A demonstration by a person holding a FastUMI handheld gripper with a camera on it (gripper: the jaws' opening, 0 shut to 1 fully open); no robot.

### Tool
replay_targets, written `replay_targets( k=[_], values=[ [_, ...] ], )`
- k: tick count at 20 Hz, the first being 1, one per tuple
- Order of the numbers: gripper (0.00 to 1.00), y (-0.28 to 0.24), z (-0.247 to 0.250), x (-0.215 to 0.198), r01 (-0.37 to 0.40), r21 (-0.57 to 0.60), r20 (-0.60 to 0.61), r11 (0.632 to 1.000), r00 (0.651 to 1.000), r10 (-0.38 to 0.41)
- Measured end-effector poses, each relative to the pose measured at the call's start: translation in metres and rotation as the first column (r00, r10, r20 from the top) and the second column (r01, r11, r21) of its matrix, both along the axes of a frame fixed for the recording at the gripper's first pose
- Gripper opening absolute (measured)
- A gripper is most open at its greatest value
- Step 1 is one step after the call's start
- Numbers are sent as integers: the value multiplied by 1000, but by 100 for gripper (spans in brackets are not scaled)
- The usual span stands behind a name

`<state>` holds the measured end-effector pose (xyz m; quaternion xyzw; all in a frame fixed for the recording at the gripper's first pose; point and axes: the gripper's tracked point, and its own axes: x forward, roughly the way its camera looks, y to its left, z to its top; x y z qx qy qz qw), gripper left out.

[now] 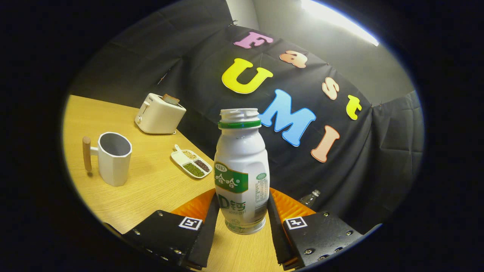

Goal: Take the bottle from table, then pour the juice into the cup, finally place the bottle on the coaster

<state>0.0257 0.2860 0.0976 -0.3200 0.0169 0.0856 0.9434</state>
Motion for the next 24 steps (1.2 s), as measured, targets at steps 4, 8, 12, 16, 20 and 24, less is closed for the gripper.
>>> replay_targets(
  k=[4, 8, 12, 16, 20, 24],
  values=[
    [65, 6, 1, 5, 9, -74, 15, 997, 1000, -8],
    [65, 16, 1, 6, 14, -171, 40, 985, 999, -7],
    [65, 32, 1, 4, 15, -279, 77, 960, 997, 6],
    [65, 47, 0, 2, 11, -357, 99, 934, 995, 27],
    [65, 61, -1, 1, 4, -420, 108, 908, 993, 46],
    [65, 71, -3, 0, 18, -490, 137, 871, 989, 56]
  ],
)
